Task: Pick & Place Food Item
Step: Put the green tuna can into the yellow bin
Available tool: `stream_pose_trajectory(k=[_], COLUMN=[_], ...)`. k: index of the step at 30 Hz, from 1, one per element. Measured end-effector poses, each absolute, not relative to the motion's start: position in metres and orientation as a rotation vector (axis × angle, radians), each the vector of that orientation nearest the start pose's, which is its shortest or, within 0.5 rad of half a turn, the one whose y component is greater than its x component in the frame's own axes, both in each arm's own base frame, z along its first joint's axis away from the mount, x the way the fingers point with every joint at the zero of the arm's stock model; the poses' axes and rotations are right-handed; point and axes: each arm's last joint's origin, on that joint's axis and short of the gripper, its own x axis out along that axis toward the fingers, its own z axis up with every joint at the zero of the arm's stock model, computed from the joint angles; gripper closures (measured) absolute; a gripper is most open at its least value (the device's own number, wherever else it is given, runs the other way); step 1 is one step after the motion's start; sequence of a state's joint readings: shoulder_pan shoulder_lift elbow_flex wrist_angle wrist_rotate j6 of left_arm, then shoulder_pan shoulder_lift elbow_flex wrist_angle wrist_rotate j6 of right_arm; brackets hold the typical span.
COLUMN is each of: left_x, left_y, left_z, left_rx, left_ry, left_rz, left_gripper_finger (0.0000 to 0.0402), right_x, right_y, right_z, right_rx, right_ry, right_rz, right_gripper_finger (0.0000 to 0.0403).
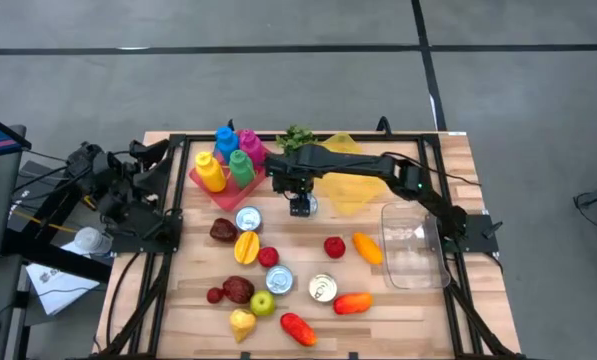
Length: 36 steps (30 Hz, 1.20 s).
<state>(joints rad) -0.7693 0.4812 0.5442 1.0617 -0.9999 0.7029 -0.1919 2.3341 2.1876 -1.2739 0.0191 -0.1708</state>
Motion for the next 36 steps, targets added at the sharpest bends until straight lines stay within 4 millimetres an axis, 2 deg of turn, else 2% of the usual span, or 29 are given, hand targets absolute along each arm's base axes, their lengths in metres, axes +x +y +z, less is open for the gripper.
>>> stream_pose_trajectory(k=[3, 10, 14, 19, 23, 26, 30, 36], left_x=[0.062, 0.063, 0.062, 0.063, 0.06, 0.054, 0.041, 0.027], left_y=[-0.027, -0.027, -0.026, -0.023, -0.02, -0.014, -0.002, 0.011], left_z=[0.376, 0.376, 0.375, 0.371, 0.371, 0.368, 0.358, 0.324], left_rx=[-0.201, -0.202, -0.189, -0.153, -0.097, -0.117, -0.183, -0.291], left_ry=[-0.58, -0.577, -0.541, -0.375, -0.356, -0.363, -0.393, -0.428], left_rz=[0.424, 0.426, 0.465, 0.603, 0.617, 0.625, 0.619, 0.589], left_gripper_finger=[0.0131, 0.0132, 0.0148, 0.0215, 0.0312, 0.0384, 0.0393, 0.0399], right_x=[0.46, 0.457, 0.456, 0.454, 0.449, 0.444, 0.444, 0.449], right_y=[-0.1, -0.122, -0.132, -0.134, -0.131, -0.129, -0.132, -0.135], right_z=[0.216, 0.218, 0.218, 0.214, 0.196, 0.183, 0.178, 0.179], right_rx=[-0.025, -0.03, -0.001, 0.016, 0.056, 0.055, 0.054, 0.046], right_ry=[1.429, 1.4, 1.385, 1.388, 1.444, 1.488, 1.478, 1.419], right_rz=[-0.055, -0.066, -0.054, -0.044, -0.002, 0.026, 0.023, 0.012], right_gripper_finger=[0.0124, 0.0135, 0.0138, 0.0139, 0.0139, 0.0141, 0.0155, 0.0189])
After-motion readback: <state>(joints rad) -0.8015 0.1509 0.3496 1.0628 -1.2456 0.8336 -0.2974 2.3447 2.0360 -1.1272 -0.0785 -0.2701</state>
